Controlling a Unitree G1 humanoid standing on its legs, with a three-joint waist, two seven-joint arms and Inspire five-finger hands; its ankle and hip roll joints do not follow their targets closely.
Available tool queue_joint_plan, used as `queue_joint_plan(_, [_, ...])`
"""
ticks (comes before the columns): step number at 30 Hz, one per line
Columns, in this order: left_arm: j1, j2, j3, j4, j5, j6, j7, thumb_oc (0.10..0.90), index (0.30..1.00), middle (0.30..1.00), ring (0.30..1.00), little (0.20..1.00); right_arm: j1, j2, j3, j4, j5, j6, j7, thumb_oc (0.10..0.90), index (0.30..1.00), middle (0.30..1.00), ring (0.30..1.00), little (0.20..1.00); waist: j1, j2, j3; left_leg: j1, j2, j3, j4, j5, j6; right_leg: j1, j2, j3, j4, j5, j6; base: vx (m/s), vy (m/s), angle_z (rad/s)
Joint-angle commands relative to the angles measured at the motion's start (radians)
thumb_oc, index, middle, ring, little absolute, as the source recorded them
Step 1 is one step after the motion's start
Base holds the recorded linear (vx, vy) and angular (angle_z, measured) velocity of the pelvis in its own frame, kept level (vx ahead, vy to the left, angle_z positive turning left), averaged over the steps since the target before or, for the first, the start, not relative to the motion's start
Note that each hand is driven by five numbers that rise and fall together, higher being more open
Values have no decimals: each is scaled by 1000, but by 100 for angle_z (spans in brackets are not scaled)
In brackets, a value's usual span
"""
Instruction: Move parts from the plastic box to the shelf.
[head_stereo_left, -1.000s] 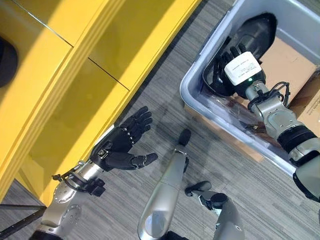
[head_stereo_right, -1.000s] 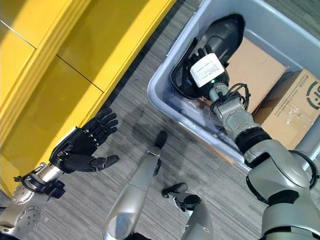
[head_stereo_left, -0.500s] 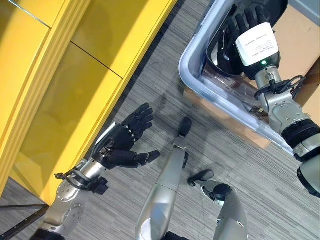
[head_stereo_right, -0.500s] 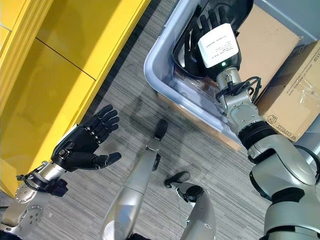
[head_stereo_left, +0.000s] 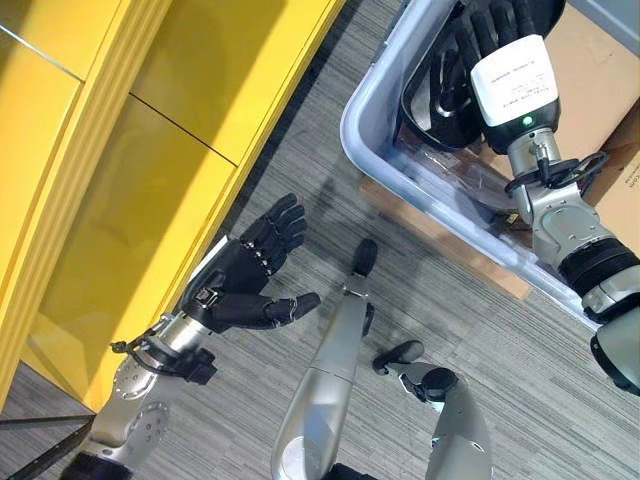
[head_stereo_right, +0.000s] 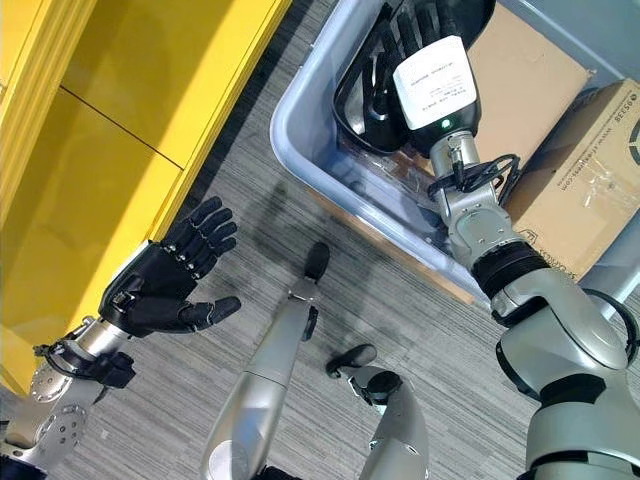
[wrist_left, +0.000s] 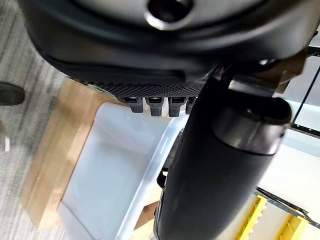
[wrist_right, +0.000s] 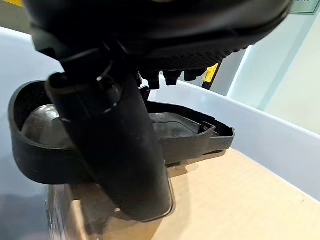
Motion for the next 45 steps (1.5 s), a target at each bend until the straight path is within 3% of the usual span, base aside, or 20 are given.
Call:
queue_joint_plan(1, [-17,-42,0,-72,-29,-83,-46,900,1000,1000,1000,1000,-69,-54,-40,92,64,131,-22,900,1000,1000,1000,1000,34,11,-10,56,-6,56,-179,25,-4,29,52,2,95,112,33,0,0,0])
queue_joint_plan(4, [-23,-44,-2,-74,-25,-81,-44,900,1000,1000,1000,1000,-60,-41,-66,106,117,68,-66,900,1000,1000,1000,1000,30,10,-10,68,-4,61,-194,26,-3,31,54,4,92,115,35,-32,-8,-1])
queue_joint_plan(6, [-31,-43,-3,-80,-33,-66,-44,900,1000,1000,1000,1000,-71,-35,-69,80,57,18,-46,900,1000,1000,1000,1000,29,12,-10,72,-3,65,-196,27,-6,32,54,5,91,112,35,-39,3,-2])
queue_joint_plan(11, [-9,-36,9,-95,-44,-60,-66,900,1000,1000,1000,1000,-24,-58,-79,19,82,10,10,900,1000,1000,1000,1000,16,-6,-10,89,4,66,-206,28,-9,39,63,10,80,122,40,-4,-19,1])
queue_joint_plan(19, [-13,-37,15,-93,-27,-60,-60,900,1000,1000,1000,1000,2,-35,-56,-73,-90,30,121,900,1000,1000,1000,1000,11,-15,-10,123,10,76,-227,33,-15,59,69,12,63,119,43,1,-28,-7])
queue_joint_plan(22, [-14,-43,15,-85,-12,-60,-52,900,1000,1000,1000,1000,14,-30,-31,-106,-144,4,137,900,1000,1000,1000,1000,11,-16,-10,133,9,76,-227,32,-15,64,67,13,64,118,45,0,0,0])
queue_joint_plan(25, [-98,-102,-22,-44,71,-13,-15,900,1000,1000,1000,1000,-30,52,-5,-68,-159,9,172,900,1000,1000,1000,1000,19,-29,-10,132,13,69,-211,25,-14,62,65,7,86,106,46,48,-66,-3])
queue_joint_plan(28, [-194,-161,-79,57,159,-19,21,900,1000,1000,1000,1000,-119,129,74,28,-142,-6,203,900,1000,1000,1000,1000,25,-48,-10,120,23,56,-192,27,-23,68,67,-2,98,98,42,33,-75,-6])
queue_joint_plan(31, [-260,-209,-134,125,216,-36,84,900,1000,1000,1000,1000,-148,160,138,45,-80,20,208,900,1000,1000,1000,1000,18,-66,-10,114,33,58,-185,30,-25,74,73,0,101,93,37,23,-23,-5])
queue_joint_plan(35, [-338,-253,-187,190,261,-29,164,900,1000,1000,1000,1000,-147,190,150,44,-94,20,215,900,1000,1000,1000,1000,-6,-78,-10,97,49,65,-163,33,-28,51,74,14,127,79,31,5,8,-2])
queue_joint_plan(45, [-464,-311,-234,287,280,-14,256,900,1000,1000,1000,1000,-177,234,133,76,-192,30,210,900,1000,1000,1000,1000,-36,-76,-10,49,52,70,-113,26,-29,15,71,36,150,61,27,4,22,-6])
